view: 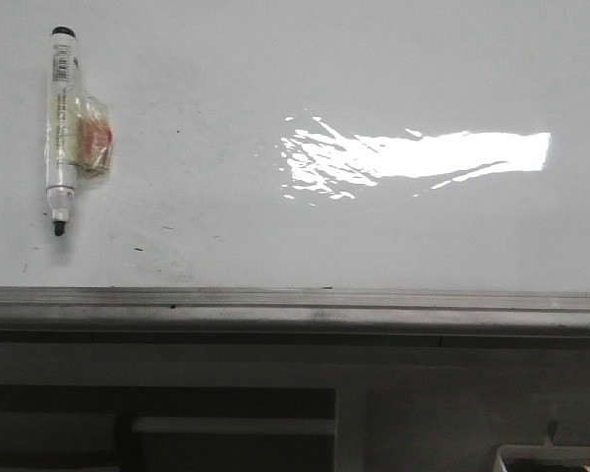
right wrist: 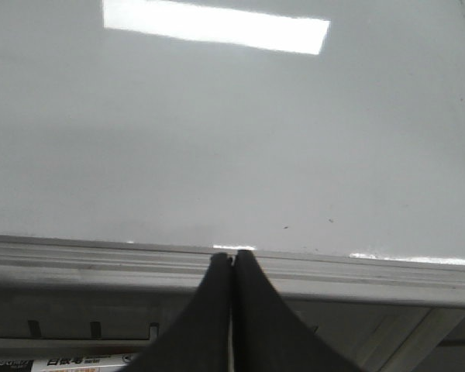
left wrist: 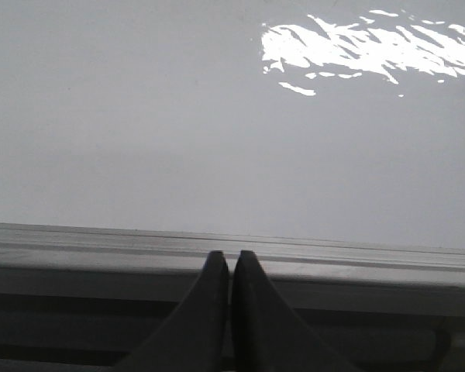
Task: Write number 5 on whiteboard
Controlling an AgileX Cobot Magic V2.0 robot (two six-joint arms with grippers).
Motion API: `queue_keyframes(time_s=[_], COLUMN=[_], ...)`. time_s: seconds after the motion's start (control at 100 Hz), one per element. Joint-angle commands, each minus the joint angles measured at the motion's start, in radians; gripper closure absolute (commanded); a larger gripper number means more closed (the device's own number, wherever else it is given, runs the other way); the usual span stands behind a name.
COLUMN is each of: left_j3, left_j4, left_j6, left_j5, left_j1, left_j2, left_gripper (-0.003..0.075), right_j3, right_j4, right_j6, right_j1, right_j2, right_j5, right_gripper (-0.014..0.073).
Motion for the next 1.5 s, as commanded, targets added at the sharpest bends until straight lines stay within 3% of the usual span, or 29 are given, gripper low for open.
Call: queue_keyframes(time_s=[0.0, 0.91, 1.03, 1.15, 1.27, 1.33, 1.4, 1.49], left_j3=[0.023, 0.023, 0.023, 0.023, 0.023, 0.023, 0.023, 0.023], left_j4=[-0.008, -0.003, -0.011, -0.127, -0.439, -0.518, -0.576, -0.626], left_j6=[-0.01, -0.01, -0.01, -0.01, -0.01, -0.01, -0.01, -0.01], left_j5=[-0.055, -0.058, -0.058, -0.12, -0.165, -0.168, -0.17, -0.2], left_j1=[0.003, 0.003, 0.003, 0.003, 0.003, 0.003, 0.003, 0.003], left_j2=[-0.028, -0.028, -0.028, -0.028, -0.028, -0.028, -0.028, -0.028], left_gripper=[0.0741, 0.0741, 0.0741, 0.0741, 0.0741, 0.0741, 0.0741, 0.0741], right_j3=[0.021, 0.021, 0.021, 0.021, 0.021, 0.021, 0.021, 0.021], right_j4=[-0.014, -0.014, -0.03, -0.007, 0.064, 0.169, 0.306, 0.416], right_j6=[-0.001, -0.001, -0.001, 0.0, 0.003, 0.023, 0.109, 0.114], right_j1=[-0.006, -0.006, -0.006, -0.006, -0.006, -0.006, -0.006, -0.006], right_j2=[-0.018, -0.018, -0.018, -0.018, -0.018, -0.018, -0.018, -0.018], right_j5=[-0.017, -0.017, -0.091, -0.291, -0.471, -0.543, -0.547, -0.479], right_gripper=[0.0658, 0.0658, 0.0658, 0.0658, 0.0658, 0.0658, 0.0658, 0.0658])
